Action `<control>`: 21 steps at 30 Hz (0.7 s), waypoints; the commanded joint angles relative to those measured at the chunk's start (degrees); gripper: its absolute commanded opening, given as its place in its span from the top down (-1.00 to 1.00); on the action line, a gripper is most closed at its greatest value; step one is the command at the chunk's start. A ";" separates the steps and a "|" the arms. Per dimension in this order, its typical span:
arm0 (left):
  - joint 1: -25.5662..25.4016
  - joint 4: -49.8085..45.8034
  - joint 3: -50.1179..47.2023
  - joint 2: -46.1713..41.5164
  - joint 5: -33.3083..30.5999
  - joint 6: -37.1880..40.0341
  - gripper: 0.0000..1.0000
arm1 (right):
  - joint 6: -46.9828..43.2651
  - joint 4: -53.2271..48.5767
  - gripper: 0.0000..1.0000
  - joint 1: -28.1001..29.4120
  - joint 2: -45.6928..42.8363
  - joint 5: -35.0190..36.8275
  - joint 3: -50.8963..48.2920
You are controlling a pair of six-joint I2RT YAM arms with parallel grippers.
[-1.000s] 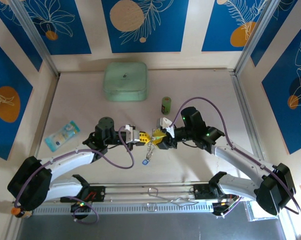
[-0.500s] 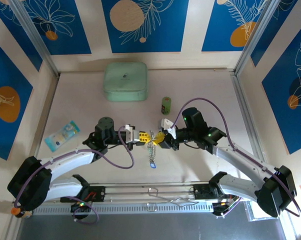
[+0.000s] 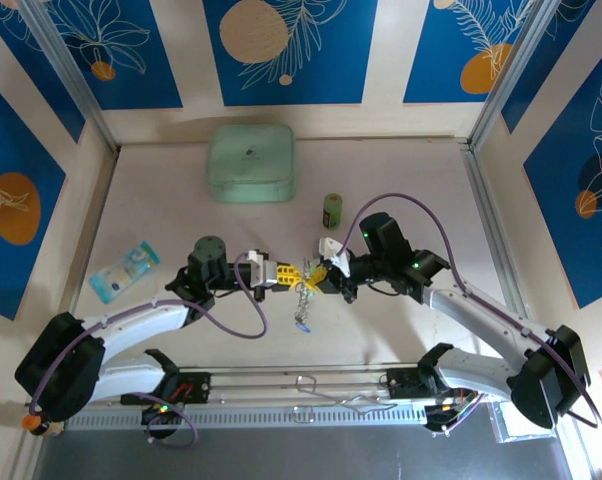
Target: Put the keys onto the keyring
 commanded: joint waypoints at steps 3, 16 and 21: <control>-0.35 6.86 -0.18 -0.60 3.51 -1.02 1.00 | -0.73 -2.83 1.00 1.21 1.37 1.71 1.09; -0.48 4.89 0.36 -0.36 3.90 -0.21 1.00 | 4.36 7.23 0.31 -0.20 -4.75 -3.48 -0.60; -0.45 5.07 0.43 -0.08 3.93 -0.56 1.00 | 4.00 7.97 0.44 1.18 -2.01 -2.36 0.11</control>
